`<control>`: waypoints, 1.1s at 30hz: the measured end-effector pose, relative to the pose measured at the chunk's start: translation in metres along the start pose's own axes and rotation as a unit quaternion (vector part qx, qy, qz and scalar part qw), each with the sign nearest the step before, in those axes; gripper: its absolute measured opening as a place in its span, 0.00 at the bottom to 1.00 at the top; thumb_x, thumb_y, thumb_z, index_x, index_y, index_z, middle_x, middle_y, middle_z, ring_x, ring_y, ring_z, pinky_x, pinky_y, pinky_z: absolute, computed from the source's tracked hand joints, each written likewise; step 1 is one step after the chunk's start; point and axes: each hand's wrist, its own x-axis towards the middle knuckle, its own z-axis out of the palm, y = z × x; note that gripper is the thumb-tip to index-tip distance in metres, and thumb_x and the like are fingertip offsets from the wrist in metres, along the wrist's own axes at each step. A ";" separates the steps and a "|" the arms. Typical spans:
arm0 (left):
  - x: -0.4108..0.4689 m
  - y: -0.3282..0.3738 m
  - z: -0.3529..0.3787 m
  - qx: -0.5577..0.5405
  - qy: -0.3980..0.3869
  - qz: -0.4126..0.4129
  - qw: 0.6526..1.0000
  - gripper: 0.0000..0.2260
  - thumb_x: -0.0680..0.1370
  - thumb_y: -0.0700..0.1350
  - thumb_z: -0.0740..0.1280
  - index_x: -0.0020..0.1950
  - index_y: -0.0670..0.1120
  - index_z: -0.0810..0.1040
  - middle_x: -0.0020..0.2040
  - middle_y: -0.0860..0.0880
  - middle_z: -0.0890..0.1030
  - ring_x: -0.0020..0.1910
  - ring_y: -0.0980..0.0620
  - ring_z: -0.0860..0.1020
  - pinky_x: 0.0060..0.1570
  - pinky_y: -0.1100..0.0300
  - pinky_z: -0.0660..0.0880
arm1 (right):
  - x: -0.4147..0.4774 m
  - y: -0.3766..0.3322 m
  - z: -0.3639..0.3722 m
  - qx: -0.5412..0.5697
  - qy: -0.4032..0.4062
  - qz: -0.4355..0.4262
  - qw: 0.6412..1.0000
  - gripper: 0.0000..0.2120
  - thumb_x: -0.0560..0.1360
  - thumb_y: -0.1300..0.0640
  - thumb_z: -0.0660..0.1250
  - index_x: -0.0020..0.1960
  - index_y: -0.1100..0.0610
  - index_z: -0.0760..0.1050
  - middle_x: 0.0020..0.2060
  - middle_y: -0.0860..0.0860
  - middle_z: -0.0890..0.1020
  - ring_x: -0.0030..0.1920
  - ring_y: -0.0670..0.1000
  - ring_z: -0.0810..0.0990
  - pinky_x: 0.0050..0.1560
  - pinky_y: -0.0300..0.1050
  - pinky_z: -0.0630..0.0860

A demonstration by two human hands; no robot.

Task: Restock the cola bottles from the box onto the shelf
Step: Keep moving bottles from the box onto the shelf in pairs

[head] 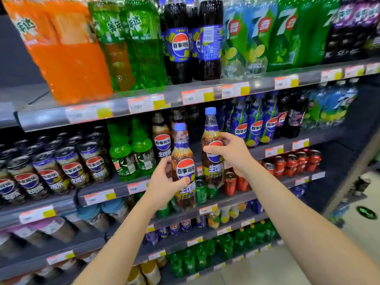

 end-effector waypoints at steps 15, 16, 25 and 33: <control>0.058 0.005 0.055 0.042 0.110 -0.006 0.993 0.23 0.74 0.36 0.77 0.61 0.56 0.72 0.57 0.57 0.82 0.50 0.70 0.81 0.43 0.74 0.76 | 0.183 0.041 0.004 0.013 -0.030 -0.043 0.999 0.43 0.46 0.44 0.84 0.59 0.53 0.77 0.49 0.51 0.86 0.48 0.53 0.86 0.52 0.55 0.83; 0.061 0.004 0.059 0.043 0.117 -0.007 0.992 0.24 0.74 0.36 0.77 0.61 0.57 0.72 0.56 0.56 0.82 0.50 0.69 0.81 0.44 0.74 0.77 | 0.193 0.048 0.007 0.010 -0.033 -0.054 0.998 0.43 0.46 0.44 0.84 0.59 0.53 0.77 0.49 0.51 0.86 0.49 0.53 0.86 0.52 0.56 0.83; 0.070 -0.012 0.066 0.039 0.144 0.010 0.989 0.25 0.74 0.35 0.77 0.65 0.53 0.73 0.57 0.55 0.83 0.52 0.65 0.83 0.47 0.71 0.78 | 0.215 0.070 0.027 -0.003 -0.024 -0.148 0.989 0.39 0.61 0.50 0.84 0.67 0.56 0.72 0.55 0.51 0.83 0.55 0.53 0.82 0.60 0.54 0.79; 0.081 -0.034 0.051 0.034 0.130 0.052 0.990 0.25 0.74 0.36 0.78 0.64 0.55 0.73 0.52 0.63 0.85 0.52 0.61 0.84 0.49 0.67 0.80 | 0.229 0.098 0.029 -0.102 -0.060 -0.192 0.974 0.49 0.63 0.53 0.84 0.78 0.52 0.64 0.65 0.52 0.80 0.64 0.52 0.78 0.68 0.51 0.74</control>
